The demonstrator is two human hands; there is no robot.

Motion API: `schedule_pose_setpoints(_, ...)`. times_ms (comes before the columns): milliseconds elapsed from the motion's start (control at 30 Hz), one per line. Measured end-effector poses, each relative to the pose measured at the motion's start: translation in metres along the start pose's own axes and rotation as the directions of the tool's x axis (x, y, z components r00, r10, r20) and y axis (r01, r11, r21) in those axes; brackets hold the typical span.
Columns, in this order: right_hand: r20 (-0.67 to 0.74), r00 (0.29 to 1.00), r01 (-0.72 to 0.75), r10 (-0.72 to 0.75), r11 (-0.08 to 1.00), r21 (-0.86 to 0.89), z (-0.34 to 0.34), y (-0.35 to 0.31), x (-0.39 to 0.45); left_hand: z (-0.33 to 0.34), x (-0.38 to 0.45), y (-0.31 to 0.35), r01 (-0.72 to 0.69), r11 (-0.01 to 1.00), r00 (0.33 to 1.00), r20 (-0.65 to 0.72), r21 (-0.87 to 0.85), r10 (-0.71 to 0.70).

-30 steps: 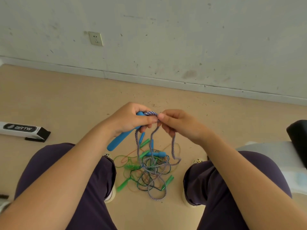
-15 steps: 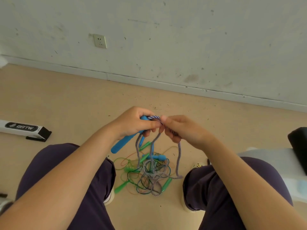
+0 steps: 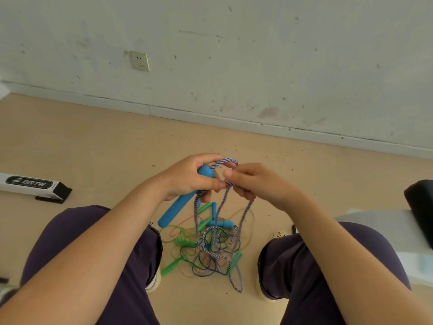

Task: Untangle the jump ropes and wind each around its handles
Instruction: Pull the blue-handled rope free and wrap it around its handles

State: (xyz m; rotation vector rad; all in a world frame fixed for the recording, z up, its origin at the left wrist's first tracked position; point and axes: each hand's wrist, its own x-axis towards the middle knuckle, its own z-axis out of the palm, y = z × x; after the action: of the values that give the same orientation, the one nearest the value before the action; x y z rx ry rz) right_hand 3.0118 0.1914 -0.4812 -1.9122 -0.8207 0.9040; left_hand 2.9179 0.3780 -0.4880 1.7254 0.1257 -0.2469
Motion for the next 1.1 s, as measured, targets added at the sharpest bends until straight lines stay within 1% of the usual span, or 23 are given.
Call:
schedule_pose_setpoints(33, 0.048, 0.999, -0.001, 0.003, 0.999, -0.046, 0.003, -0.002, 0.000, 0.001, 0.000, 0.001, -0.007, 1.000, 1.000, 0.014, 0.003, 0.007)
schedule_pose_setpoints(67, 0.054, 0.999, 0.010, -0.007, 0.998, -0.060, 0.002, -0.004, -0.001, 0.001, 0.001, 0.002, -0.006, 1.000, 1.000, 0.011, 0.014, 0.006)
schedule_pose_setpoints(100, 0.014, 0.999, 0.030, -0.030, 0.999, -0.041, 0.000, -0.004, 0.000, 0.000, 0.001, 0.002, 0.004, 1.000, 1.000, -0.005, 0.025, -0.004)
schedule_pose_setpoints(133, -0.061, 0.996, 0.058, -0.058, 0.998, 0.002, -0.004, -0.004, 0.000, -0.002, 0.001, 0.003, 0.018, 0.999, 0.999, -0.027, 0.030, -0.018)
schedule_pose_setpoints(200, -0.226, 0.970, 0.115, -0.084, 0.985, 0.126, -0.014, 0.001, 0.001, -0.007, 0.001, 0.003, 0.036, 0.999, 0.997, -0.076, 0.017, -0.034)
schedule_pose_setpoints(233, -0.284, 0.956, 0.134, -0.076, 0.973, 0.188, -0.019, 0.003, 0.001, -0.010, 0.000, 0.003, 0.039, 0.999, 0.994, -0.103, 0.007, -0.038)
schedule_pose_setpoints(300, -0.336, 0.940, 0.142, -0.064, 0.966, 0.215, -0.025, 0.008, 0.001, -0.015, -0.001, 0.003, 0.041, 0.999, 0.987, -0.157, 0.000, -0.040)
schedule_pose_setpoints(367, -0.289, 0.954, 0.128, -0.079, 0.980, 0.155, -0.024, 0.009, 0.001, -0.016, -0.002, 0.001, 0.031, 0.999, 0.983, -0.181, 0.021, -0.026)
schedule_pose_setpoints(467, -0.108, 0.991, 0.087, -0.075, 0.991, 0.103, -0.014, 0.005, -0.001, -0.008, -0.001, 0.001, 0.008, 0.999, 0.986, -0.169, 0.033, -0.002)
schedule_pose_setpoints(533, -0.003, 0.999, 0.052, -0.052, 0.995, 0.082, -0.006, 0.004, 0.000, -0.001, -0.001, 0.001, 0.001, 0.997, 0.992, -0.126, 0.072, 0.008)
schedule_pose_setpoints(567, 0.017, 0.999, 0.047, -0.049, 0.996, 0.071, -0.003, 0.003, 0.001, 0.001, 0.000, 0.001, 0.000, 0.996, 0.994, -0.106, 0.093, 0.010)
schedule_pose_setpoints(600, 0.006, 0.998, 0.059, -0.059, 0.996, 0.067, -0.002, 0.003, 0.002, 0.002, 0.000, 0.002, -0.002, 0.995, 0.995, -0.096, 0.103, 0.012)
schedule_pose_setpoints(633, -0.034, 0.996, 0.081, -0.078, 0.994, 0.071, -0.002, 0.003, 0.003, 0.000, 0.000, 0.003, -0.003, 0.995, 0.995, -0.101, 0.096, 0.013)
schedule_pose_setpoints(733, -0.231, 0.966, 0.137, -0.114, 0.987, 0.085, -0.011, 0.005, 0.004, -0.011, -0.003, 0.008, -0.017, 0.998, 0.984, -0.174, 0.063, 0.028)
schedule_pose_setpoints(800, -0.364, 0.925, 0.155, -0.111, 0.984, 0.094, -0.019, 0.007, 0.004, -0.019, -0.005, 0.009, -0.014, 0.997, 0.976, -0.218, 0.079, 0.031)
schedule_pose_setpoints(867, -0.465, 0.880, 0.168, -0.098, 0.979, 0.112, -0.024, 0.010, 0.004, -0.025, -0.007, 0.007, 0.000, 0.995, 0.971, -0.237, 0.103, 0.025)
schedule_pose_setpoints(1000, -0.586, 0.810, 0.119, -0.037, 0.988, 0.102, -0.024, 0.011, 0.005, -0.033, -0.009, 0.005, 0.054, 0.987, 0.970, -0.241, 0.154, -0.015)
schedule_pose_setpoints(1100, -0.655, 0.755, 0.094, -0.033, 0.994, 0.058, -0.024, 0.010, 0.005, -0.035, -0.009, 0.004, 0.094, 0.979, 0.964, -0.262, 0.183, -0.043)
